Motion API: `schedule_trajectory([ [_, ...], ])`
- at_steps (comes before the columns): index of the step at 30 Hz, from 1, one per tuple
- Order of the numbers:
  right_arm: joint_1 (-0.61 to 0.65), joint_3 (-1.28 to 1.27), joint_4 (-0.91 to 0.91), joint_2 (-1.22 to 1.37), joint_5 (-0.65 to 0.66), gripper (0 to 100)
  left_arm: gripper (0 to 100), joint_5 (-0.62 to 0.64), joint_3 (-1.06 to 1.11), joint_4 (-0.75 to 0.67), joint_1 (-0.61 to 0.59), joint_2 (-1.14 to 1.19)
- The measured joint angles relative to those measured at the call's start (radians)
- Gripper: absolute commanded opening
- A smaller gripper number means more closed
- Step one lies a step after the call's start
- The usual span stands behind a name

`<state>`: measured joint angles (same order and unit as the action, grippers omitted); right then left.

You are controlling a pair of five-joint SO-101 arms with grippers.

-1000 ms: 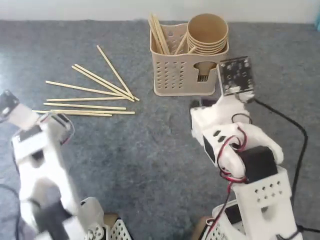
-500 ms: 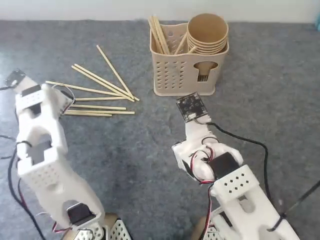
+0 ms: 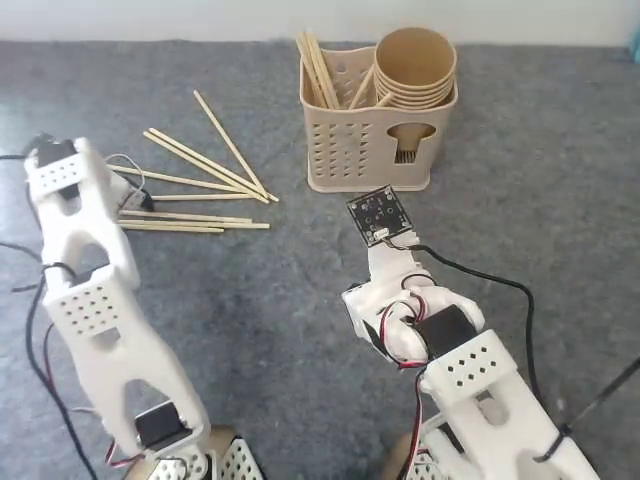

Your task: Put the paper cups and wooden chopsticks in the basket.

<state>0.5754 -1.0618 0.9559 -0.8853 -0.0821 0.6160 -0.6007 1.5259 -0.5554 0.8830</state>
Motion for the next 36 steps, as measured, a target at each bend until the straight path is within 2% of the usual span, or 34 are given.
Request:
schedule_trajectory([
  [7, 0.000, -0.005, 0.000, 0.000, 0.000, 6.2, 1, -0.034, -0.189, 0.132, 0.029, 0.109],
  [17, 0.000, -0.043, -0.003, 0.000, 0.000, 6.3, 1, -0.034, -0.184, 0.187, 0.028, 0.063],
  [28, 0.000, -0.049, -0.018, 0.000, 0.000, 6.2, 1, -0.044, -0.184, 0.195, 0.052, -0.330],
  [36, 0.000, -0.049, -0.018, 0.000, 0.000, 6.2, 1, -0.046, -0.184, 0.189, 0.181, -0.674],
])
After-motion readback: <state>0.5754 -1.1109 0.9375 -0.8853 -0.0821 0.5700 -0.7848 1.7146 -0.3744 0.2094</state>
